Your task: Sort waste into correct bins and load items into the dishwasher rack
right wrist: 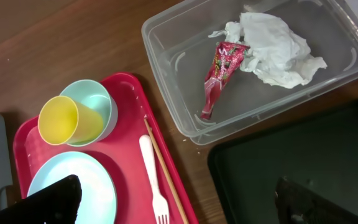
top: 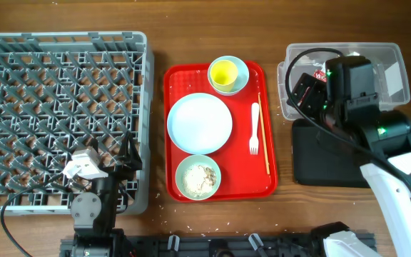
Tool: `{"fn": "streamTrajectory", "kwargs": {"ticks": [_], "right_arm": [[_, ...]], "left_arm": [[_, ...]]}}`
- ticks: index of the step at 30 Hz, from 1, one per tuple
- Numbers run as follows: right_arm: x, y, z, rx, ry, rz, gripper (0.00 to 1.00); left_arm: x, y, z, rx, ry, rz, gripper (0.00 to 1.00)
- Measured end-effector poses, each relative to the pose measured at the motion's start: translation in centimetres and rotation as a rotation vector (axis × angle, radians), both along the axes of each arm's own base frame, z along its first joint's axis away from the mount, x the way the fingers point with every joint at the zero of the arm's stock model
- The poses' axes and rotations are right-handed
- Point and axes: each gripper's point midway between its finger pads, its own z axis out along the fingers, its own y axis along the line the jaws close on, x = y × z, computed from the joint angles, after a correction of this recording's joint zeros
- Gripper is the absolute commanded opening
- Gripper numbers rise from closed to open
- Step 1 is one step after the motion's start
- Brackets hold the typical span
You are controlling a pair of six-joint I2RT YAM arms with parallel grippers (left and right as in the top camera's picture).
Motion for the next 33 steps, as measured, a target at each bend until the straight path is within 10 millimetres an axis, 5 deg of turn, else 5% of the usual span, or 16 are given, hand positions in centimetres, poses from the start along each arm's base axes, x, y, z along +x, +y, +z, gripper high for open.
{"fn": "streamTrajectory", "kwargs": {"ticks": [3, 5, 7, 10, 12, 16, 21, 25, 28, 33], "right_arm": [[0.5, 0.1, -1.0, -0.008, 0.033, 0.000, 1.00], [0.7, 0.2, -1.4, -0.011, 0.044, 0.000, 1.00], [0.7, 0.2, -1.6, -0.013, 0.051, 0.000, 1.00], [0.8, 0.2, -1.7, -0.013, 0.053, 0.000, 1.00], [0.8, 0.2, -1.7, -0.013, 0.054, 0.000, 1.00], [0.9, 0.2, -1.8, -0.014, 0.056, 0.000, 1.00], [1.0, 0.2, -1.9, -0.015, 0.059, 0.000, 1.00], [1.0, 0.2, -1.9, -0.015, 0.059, -0.001, 1.00], [1.0, 0.2, -1.9, -0.015, 0.059, -0.001, 0.99], [1.0, 0.2, -1.9, -0.015, 0.059, -0.001, 1.00]], "left_arm": [[-0.3, -3.5, 4.0, -0.194, -0.142, -0.208, 1.00], [-2.4, -7.0, 8.8, -0.290, -0.303, -0.453, 1.00], [-4.3, -8.4, 11.6, -0.288, -0.408, -0.570, 1.00], [-5.2, -10.0, 12.1, -0.243, -0.380, -0.670, 1.00], [-4.3, -10.8, 11.1, -0.206, -0.222, -0.693, 1.00], [-2.1, -12.2, 13.4, -0.101, 0.025, -0.759, 1.00], [-0.5, -17.2, 9.9, 0.045, 0.536, -0.956, 1.00], [-2.3, -23.7, 2.2, 0.454, 0.758, -1.050, 1.00], [-4.2, -26.0, -2.1, 0.702, 0.830, -1.021, 1.00], [-6.2, -27.5, -5.5, 0.589, 1.016, -0.940, 1.00]]}}
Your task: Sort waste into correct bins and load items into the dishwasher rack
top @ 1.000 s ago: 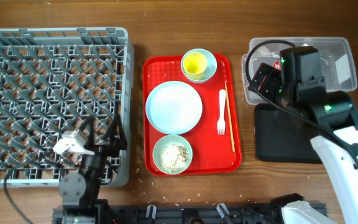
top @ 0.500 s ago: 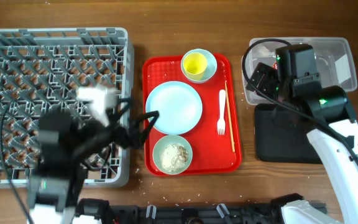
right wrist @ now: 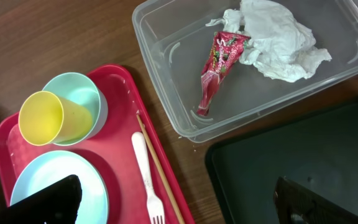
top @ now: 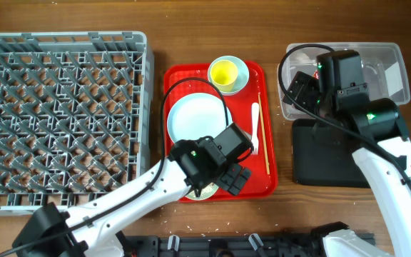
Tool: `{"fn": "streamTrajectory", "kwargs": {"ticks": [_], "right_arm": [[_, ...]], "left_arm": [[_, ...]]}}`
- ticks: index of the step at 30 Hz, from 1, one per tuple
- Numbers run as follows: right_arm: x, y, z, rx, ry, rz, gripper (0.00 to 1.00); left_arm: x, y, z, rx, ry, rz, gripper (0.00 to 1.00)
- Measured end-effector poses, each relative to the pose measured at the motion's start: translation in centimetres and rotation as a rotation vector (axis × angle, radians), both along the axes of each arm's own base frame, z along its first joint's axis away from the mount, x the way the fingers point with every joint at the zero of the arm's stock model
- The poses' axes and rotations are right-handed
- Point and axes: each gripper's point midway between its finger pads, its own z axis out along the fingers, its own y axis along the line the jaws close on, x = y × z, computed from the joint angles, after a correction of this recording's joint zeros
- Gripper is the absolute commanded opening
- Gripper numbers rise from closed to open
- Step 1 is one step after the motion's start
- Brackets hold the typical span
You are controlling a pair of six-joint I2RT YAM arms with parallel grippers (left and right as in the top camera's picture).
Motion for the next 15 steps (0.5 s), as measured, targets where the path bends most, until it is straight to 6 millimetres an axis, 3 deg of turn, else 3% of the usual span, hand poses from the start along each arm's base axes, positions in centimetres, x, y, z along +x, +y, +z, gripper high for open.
{"fn": "streamTrajectory", "kwargs": {"ticks": [3, 5, 7, 10, 12, 15], "right_arm": [[0.0, 0.0, 0.0, 0.000, 0.000, 0.000, 1.00], [0.0, 0.0, 0.0, 0.000, 0.000, 0.000, 1.00], [0.0, 0.0, 0.0, 0.000, 0.000, 0.000, 1.00], [0.0, 0.0, 0.0, 0.000, 0.000, 0.000, 1.00], [0.0, 0.0, 0.0, 0.000, 0.000, 0.000, 1.00], [0.0, 0.0, 0.0, 0.000, 0.000, 0.000, 1.00]], "left_arm": [[-1.6, -0.7, -0.8, -0.029, 0.123, 0.039, 0.71], [-2.0, -0.7, -1.0, -0.038, 0.169, 0.099, 0.63], [-2.2, -0.4, -1.3, -0.033, 0.197, 0.166, 0.58], [-1.7, 1.9, -2.9, 0.042, 0.185, 0.370, 0.54], [-1.4, 3.0, -3.7, 0.071, 0.163, 0.453, 0.42], [-0.8, 2.9, -4.3, 0.050, 0.134, 0.495, 0.41]]}}
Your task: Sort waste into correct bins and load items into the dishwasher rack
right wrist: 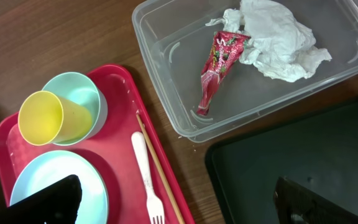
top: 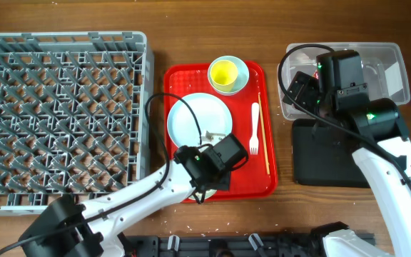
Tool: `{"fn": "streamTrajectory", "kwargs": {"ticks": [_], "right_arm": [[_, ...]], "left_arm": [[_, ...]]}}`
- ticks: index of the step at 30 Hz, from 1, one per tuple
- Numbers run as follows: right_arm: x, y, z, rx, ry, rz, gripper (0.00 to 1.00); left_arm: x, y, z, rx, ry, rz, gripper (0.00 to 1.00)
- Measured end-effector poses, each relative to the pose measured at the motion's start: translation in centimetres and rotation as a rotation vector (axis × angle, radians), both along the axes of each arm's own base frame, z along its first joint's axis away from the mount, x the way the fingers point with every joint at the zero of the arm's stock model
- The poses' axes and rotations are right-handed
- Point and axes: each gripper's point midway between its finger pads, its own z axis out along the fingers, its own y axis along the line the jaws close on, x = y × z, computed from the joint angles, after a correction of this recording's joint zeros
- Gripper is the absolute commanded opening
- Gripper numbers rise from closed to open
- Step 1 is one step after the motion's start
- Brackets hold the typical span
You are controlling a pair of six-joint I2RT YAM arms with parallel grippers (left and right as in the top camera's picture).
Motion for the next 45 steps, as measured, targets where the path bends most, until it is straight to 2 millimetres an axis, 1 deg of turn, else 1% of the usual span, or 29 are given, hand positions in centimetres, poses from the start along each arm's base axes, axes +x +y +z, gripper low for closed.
{"fn": "streamTrajectory", "kwargs": {"ticks": [2, 4, 6, 8, 11, 13, 16, 20, 23, 24, 31, 34, 36, 40, 45], "right_arm": [[0.0, 0.0, 0.0, 0.000, 0.000, 0.000, 1.00], [0.0, 0.0, 0.0, 0.000, 0.000, 0.000, 1.00], [0.0, 0.0, 0.0, 0.000, 0.000, 0.000, 1.00], [0.0, 0.0, 0.0, 0.000, 0.000, 0.000, 1.00], [0.0, 0.0, 0.0, 0.000, 0.000, 0.000, 1.00], [0.0, 0.0, 0.0, 0.000, 0.000, 0.000, 1.00], [0.0, 0.0, 0.0, 0.000, 0.000, 0.000, 1.00], [0.0, 0.0, 0.0, 0.000, 0.000, 0.000, 1.00], [0.0, 0.0, 0.0, 0.000, 0.000, 0.000, 1.00], [0.0, 0.0, 0.0, 0.000, 0.000, 0.000, 1.00], [0.0, 0.0, 0.0, 0.000, 0.000, 0.000, 1.00], [0.0, 0.0, 0.0, 0.000, 0.000, 0.000, 1.00], [0.0, 0.0, 0.0, 0.000, 0.000, 0.000, 1.00], [0.0, 0.0, 0.0, 0.000, 0.000, 0.000, 1.00], [0.0, 0.0, 0.0, 0.000, 0.000, 0.000, 1.00]], "left_arm": [[-0.2, -0.6, -0.4, -0.017, -0.021, -0.008, 0.42], [-1.1, -0.8, -1.0, -0.004, -0.020, -0.037, 0.42], [-1.3, -0.9, -1.3, 0.013, -0.028, -0.048, 0.41], [-1.1, -0.6, -2.1, 0.046, -0.029, -0.044, 0.29], [-1.4, -0.2, -3.5, 0.095, -0.012, -0.046, 0.28], [-1.4, -0.9, -3.4, 0.075, -0.026, -0.056, 0.20], [-1.4, -0.9, -3.4, 0.073, -0.027, -0.057, 0.19], [-1.4, -1.0, -3.3, 0.070, -0.029, -0.057, 0.12], [-1.3, -1.2, -3.4, 0.065, -0.031, -0.056, 0.10], [-1.3, -1.2, -3.5, 0.067, -0.031, -0.056, 0.04], [-0.9, -1.1, -3.5, 0.079, -0.050, -0.055, 0.04], [-1.0, -0.9, -3.2, 0.096, -0.051, -0.087, 0.04], [-0.9, -0.9, -2.7, 0.109, -0.050, -0.108, 0.04], [0.1, -2.9, -0.5, 0.072, -0.095, -0.183, 0.04], [0.3, -2.9, -0.3, 0.077, -0.108, -0.209, 0.04]]}}
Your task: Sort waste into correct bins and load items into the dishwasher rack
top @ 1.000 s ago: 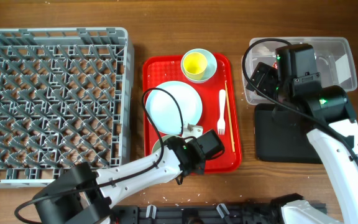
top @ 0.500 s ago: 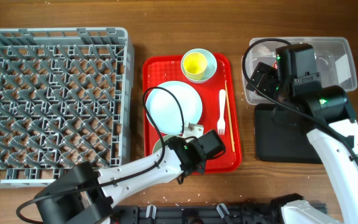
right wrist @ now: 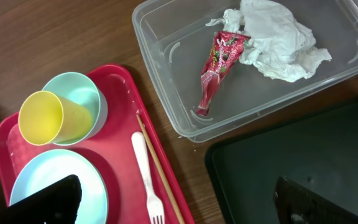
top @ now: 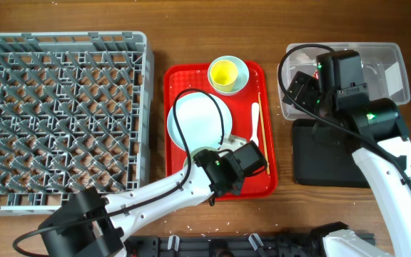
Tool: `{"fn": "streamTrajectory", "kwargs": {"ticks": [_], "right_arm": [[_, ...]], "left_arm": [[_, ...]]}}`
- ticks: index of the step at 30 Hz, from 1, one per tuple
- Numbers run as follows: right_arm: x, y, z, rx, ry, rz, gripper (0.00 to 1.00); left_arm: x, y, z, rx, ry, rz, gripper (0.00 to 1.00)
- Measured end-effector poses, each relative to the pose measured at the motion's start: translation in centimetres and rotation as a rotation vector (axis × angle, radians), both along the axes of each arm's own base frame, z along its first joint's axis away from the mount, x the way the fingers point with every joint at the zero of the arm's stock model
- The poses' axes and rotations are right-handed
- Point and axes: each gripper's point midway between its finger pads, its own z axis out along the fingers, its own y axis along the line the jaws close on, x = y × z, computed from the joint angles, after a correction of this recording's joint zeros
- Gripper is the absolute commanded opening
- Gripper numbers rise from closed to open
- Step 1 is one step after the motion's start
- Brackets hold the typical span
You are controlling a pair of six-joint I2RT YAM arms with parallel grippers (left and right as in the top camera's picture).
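On the red tray (top: 177,78) lie a pale blue plate (top: 197,118), a yellow cup (top: 224,72) standing in a blue bowl (top: 240,66), a white fork (top: 254,130) and a chopstick (top: 262,135). My left gripper (top: 235,170) hangs over the tray's front part and covers the bowl of food scraps; its fingers do not show clearly. My right gripper (right wrist: 176,205) is open near the clear bin (right wrist: 166,81), which holds a red wrapper (right wrist: 216,68) and crumpled tissue (right wrist: 278,40).
The grey dishwasher rack (top: 63,114) fills the left of the table. A black bin (top: 327,157) sits in front of the clear bin at the right. Crumbs lie on the wood near the tray's front edge.
My left gripper has shifted a little right and toward the front, from the plate's front edge to the tray's front right part. The right arm has not moved.
At first my left arm was folded at the rack's front edge and the scrap bowl lay uncovered on the tray. Then that arm reached across to the tray and covered the bowl, where it stays now. My right gripper stayed open by the clear bin throughout.
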Motion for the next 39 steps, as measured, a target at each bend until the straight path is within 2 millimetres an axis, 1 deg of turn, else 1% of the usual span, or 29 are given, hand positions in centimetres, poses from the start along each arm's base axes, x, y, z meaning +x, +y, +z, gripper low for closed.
{"fn": "streamTrajectory", "kwargs": {"ticks": [5, 10, 11, 12, 13, 14, 17, 18, 20, 22, 23, 25, 26, 27, 28, 29, 30, 31, 32, 33, 34, 35, 36, 37, 38, 39], "right_arm": [[0.0, 0.0, 0.0, 0.000, 0.000, 0.000, 1.00], [0.0, 0.0, 0.0, 0.000, 0.000, 0.000, 1.00], [0.0, 0.0, 0.0, 0.000, 0.000, 0.000, 1.00], [0.0, 0.0, 0.0, 0.000, 0.000, 0.000, 1.00], [0.0, 0.0, 0.0, 0.000, 0.000, 0.000, 1.00], [0.0, 0.0, 0.0, 0.000, 0.000, 0.000, 1.00], [0.0, 0.0, 0.0, 0.000, 0.000, 0.000, 1.00], [0.0, 0.0, 0.0, 0.000, 0.000, 0.000, 1.00], [0.0, 0.0, 0.0, 0.000, 0.000, 0.000, 1.00], [0.2, 0.0, 0.1, 0.002, -0.010, 0.000, 1.00], [1.2, 0.3, 0.9, 0.016, -0.061, 0.001, 1.00], [1.9, 1.1, 1.4, 0.052, -0.093, 0.020, 1.00], [2.1, 2.4, 1.7, 0.115, -0.104, 0.063, 1.00], [2.3, 3.5, 1.9, 0.173, -0.110, 0.098, 1.00], [2.4, 5.1, 2.4, 0.248, -0.119, 0.148, 1.00], [2.4, 6.3, 2.3, 0.300, -0.108, 0.184, 1.00], [2.4, 7.0, 2.1, 0.326, -0.092, 0.205, 1.00], [2.6, 8.1, 0.7, 0.346, -0.039, 0.228, 1.00], [2.7, 8.8, -0.5, 0.352, 0.000, 0.240, 1.00], [2.9, 9.4, -1.6, 0.352, 0.034, 0.249, 1.00], [3.3, 10.5, -3.9, 0.350, 0.096, 0.269, 1.00], [3.6, 11.4, -5.6, 0.341, 0.136, 0.296, 1.00], [4.3, 12.5, -6.5, 0.329, 0.134, 0.359, 1.00], [4.7, 14.4, -8.2, 0.305, 0.143, 0.464, 1.00], [4.7, 15.4, -8.8, 0.295, 0.143, 0.511, 1.00], [5.0, 16.8, -9.0, 0.281, 0.116, 0.565, 0.99]], "left_arm": [[0.4, 0.2, 0.1, 0.012, -0.022, 0.005, 0.04], [-0.4, -0.4, 0.0, -0.012, 0.008, -0.013, 0.04], [-0.6, -0.7, 0.0, -0.020, 0.016, -0.016, 0.09], [-0.8, -0.8, -0.2, -0.021, 0.027, -0.020, 0.29], [-1.0, -0.8, -0.4, -0.018, 0.033, -0.021, 0.42], [-1.1, -0.9, -0.7, -0.014, 0.042, -0.024, 0.44], [-1.2, -0.9, -0.8, -0.010, 0.046, -0.024, 0.43], [-1.1, -1.0, -0.8, -0.014, 0.043, -0.024, 0.41], [-0.9, -0.9, -0.8, -0.017, 0.042, -0.020, 0.41], [-0.3, -0.7, -0.5, -0.025, 0.038, 0.001, 0.41], [0.5, -0.7, 0.3, -0.046, 0.026, 0.020, 0.45], [2.6, -0.8, 3.2, -0.118, -0.022, 0.051, 0.48], [4.6, 0.0, 5.9, -0.178, -0.077, 0.083, 0.54], [6.4, 1.2, 8.3, -0.227, -0.130, 0.127, 0.60], [7.7, 2.3, 10.0, -0.256, -0.170, 0.157, 0.71], [9.7, 5.0, 11.9, -0.284, -0.226, 0.231, 0.79], [11.6, 7.8, 13.1, -0.291, -0.270, 0.314, 1.00], [13.4, 11.0, 14.0, -0.290, -0.309, 0.410, 1.00], [14.7, 14.1, 14.2, -0.274, -0.330, 0.497, 1.00], [15.5, 16.0, 14.1, -0.262, -0.336, 0.554, 1.00], [16.2, 18.3, 13.9, -0.246, -0.342, 0.618, 1.00], [16.9, 20.5, 13.6, -0.232, -0.347, 0.682, 1.00], [17.4, 21.8, 13.5, -0.225, -0.352, 0.721, 1.00], [18.4, 23.6, 13.4, -0.224, -0.374, 0.772, 1.00], [19.1, 25.1, 13.1, -0.219, -0.385, 0.816, 1.00], [19.9, 26.5, 12.9, -0.217, -0.399, 0.851, 1.00]]}}
